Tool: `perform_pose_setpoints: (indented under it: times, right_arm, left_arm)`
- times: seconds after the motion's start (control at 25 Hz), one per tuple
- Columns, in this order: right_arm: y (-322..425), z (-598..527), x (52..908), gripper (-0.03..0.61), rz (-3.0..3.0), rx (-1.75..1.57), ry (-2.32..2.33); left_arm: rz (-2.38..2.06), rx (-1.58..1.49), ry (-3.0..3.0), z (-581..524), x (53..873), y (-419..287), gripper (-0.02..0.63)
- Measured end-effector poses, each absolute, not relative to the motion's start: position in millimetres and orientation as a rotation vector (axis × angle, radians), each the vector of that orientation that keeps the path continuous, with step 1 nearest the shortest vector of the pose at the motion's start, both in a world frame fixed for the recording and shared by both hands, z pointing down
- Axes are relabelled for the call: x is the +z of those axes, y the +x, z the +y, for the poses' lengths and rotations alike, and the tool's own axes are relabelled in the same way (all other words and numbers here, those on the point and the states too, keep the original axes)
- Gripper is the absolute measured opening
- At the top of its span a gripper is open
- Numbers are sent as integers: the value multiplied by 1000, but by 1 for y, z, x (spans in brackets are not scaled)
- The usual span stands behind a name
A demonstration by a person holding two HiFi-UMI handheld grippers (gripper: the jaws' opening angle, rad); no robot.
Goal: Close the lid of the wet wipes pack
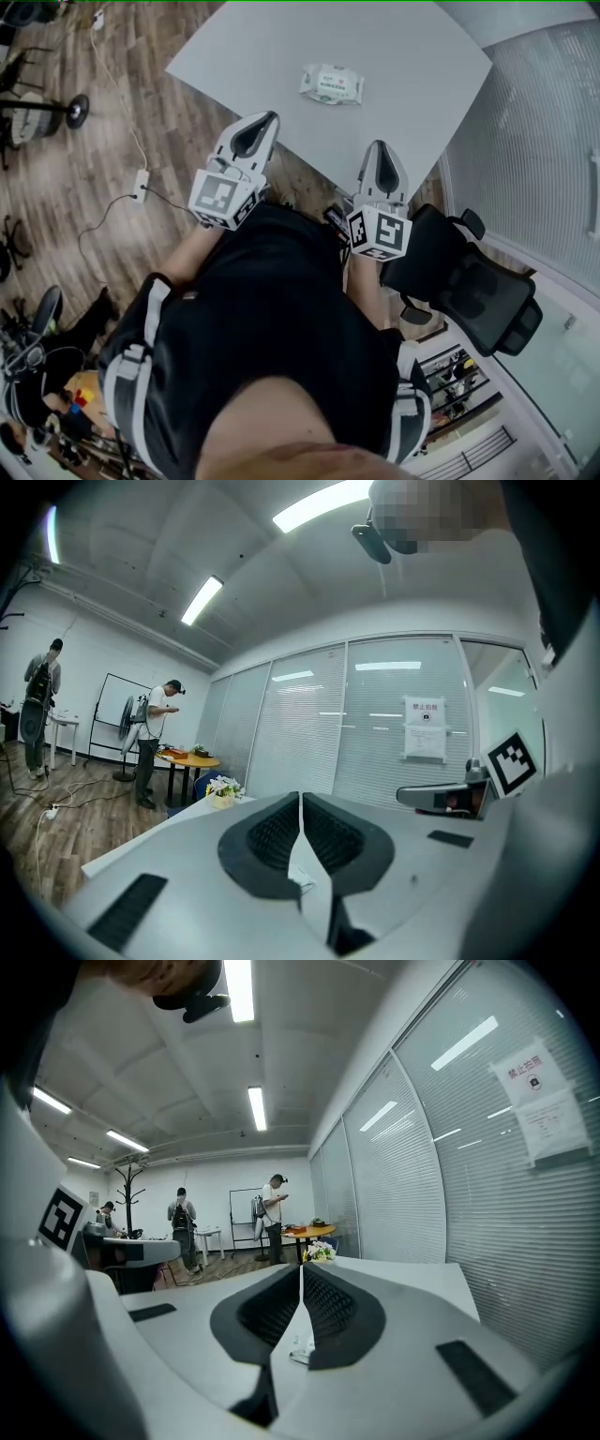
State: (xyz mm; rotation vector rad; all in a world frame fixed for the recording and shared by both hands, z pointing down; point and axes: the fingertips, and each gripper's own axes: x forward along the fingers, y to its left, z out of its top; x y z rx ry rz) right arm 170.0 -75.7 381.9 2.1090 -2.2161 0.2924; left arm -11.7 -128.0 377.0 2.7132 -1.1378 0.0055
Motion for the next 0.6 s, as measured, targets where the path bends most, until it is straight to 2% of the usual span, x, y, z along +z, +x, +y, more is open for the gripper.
perform_pose_setpoints:
  times: [0.6]
  right_arm:
    - [153, -82, 389, 29, -2216, 315, 2036]
  left_arm:
    - [-1120, 2, 2698, -134, 383, -21, 29]
